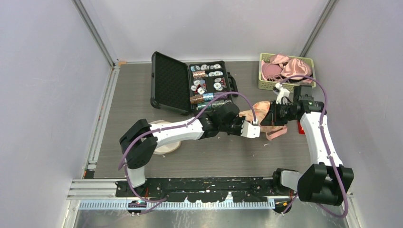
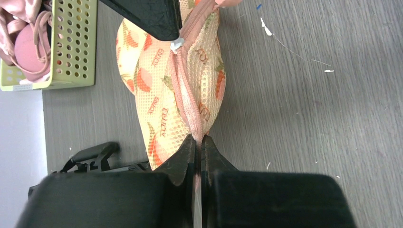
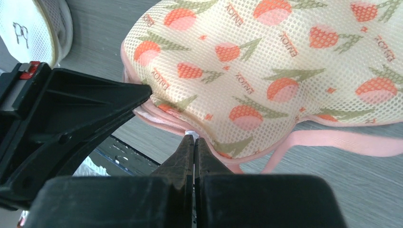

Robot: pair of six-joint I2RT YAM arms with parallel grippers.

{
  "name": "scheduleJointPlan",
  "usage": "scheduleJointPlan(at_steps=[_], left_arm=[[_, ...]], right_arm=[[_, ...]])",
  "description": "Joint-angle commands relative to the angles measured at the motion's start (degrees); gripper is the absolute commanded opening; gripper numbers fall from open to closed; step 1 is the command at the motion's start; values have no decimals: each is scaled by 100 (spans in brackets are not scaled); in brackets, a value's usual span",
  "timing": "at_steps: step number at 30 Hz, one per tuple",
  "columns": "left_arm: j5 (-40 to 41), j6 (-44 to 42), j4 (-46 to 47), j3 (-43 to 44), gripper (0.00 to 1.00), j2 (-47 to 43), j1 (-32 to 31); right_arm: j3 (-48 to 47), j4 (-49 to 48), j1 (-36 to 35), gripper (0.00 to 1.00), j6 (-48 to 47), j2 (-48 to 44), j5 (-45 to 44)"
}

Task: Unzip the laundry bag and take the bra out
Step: Unzip the laundry bag at the center of the board.

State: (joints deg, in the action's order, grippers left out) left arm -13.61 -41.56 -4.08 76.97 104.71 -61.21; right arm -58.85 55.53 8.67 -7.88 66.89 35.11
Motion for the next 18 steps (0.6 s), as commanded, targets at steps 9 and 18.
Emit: scheduleJointPlan(at_steps=[9, 18], left_arm=[[104, 1368, -461, 371, 28, 19, 74], [-390, 2098, 27, 229, 53, 92, 145]], right_arm=[[-32, -100, 12, 1, -1426, 667, -95], [161, 92, 12, 0, -1810, 555, 194]])
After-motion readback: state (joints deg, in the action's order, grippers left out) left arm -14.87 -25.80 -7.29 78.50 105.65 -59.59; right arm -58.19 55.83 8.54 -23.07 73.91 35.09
